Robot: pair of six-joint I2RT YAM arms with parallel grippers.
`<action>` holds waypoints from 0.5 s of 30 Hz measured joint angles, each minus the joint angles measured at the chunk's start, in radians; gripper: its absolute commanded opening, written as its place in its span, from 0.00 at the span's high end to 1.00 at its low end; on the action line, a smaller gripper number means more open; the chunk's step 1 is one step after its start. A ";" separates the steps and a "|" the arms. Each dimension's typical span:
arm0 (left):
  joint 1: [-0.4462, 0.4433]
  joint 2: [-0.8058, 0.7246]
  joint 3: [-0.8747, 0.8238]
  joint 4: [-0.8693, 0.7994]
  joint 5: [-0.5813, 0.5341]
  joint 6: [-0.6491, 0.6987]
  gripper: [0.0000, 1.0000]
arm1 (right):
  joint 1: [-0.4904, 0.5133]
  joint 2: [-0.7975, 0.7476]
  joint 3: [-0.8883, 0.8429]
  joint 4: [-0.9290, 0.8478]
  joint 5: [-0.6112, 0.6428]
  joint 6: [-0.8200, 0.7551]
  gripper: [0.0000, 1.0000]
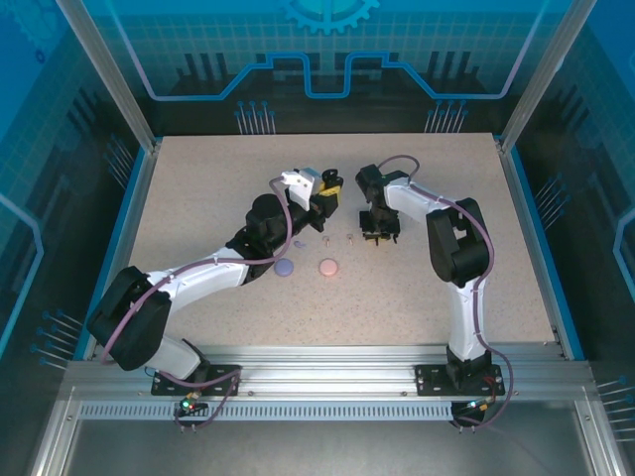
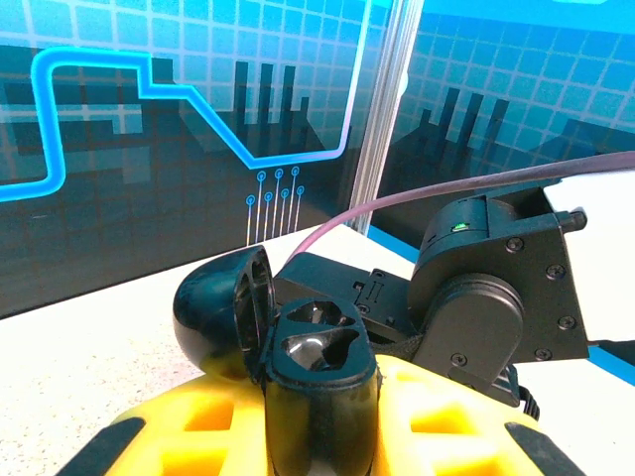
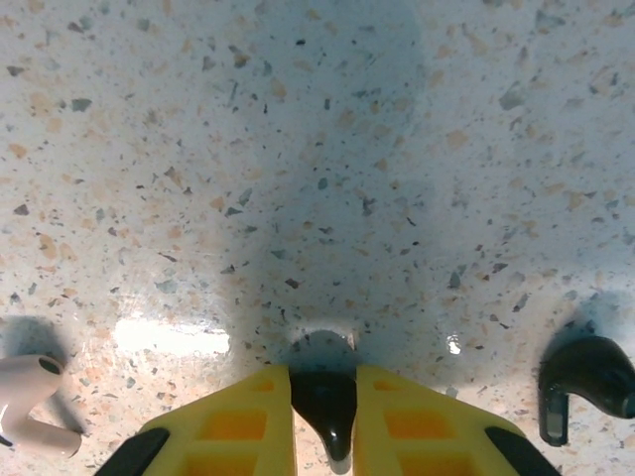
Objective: Insert the wireless bluetooth earbuds into the charging case
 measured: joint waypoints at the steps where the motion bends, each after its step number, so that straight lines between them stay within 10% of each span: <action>1: 0.000 0.000 0.000 0.000 0.003 0.000 1.00 | 0.000 -0.001 0.000 0.000 0.000 -0.002 0.86; 15: 0.000 0.015 0.001 0.001 0.065 0.000 1.00 | -0.013 -0.181 -0.124 0.082 -0.023 -0.001 0.88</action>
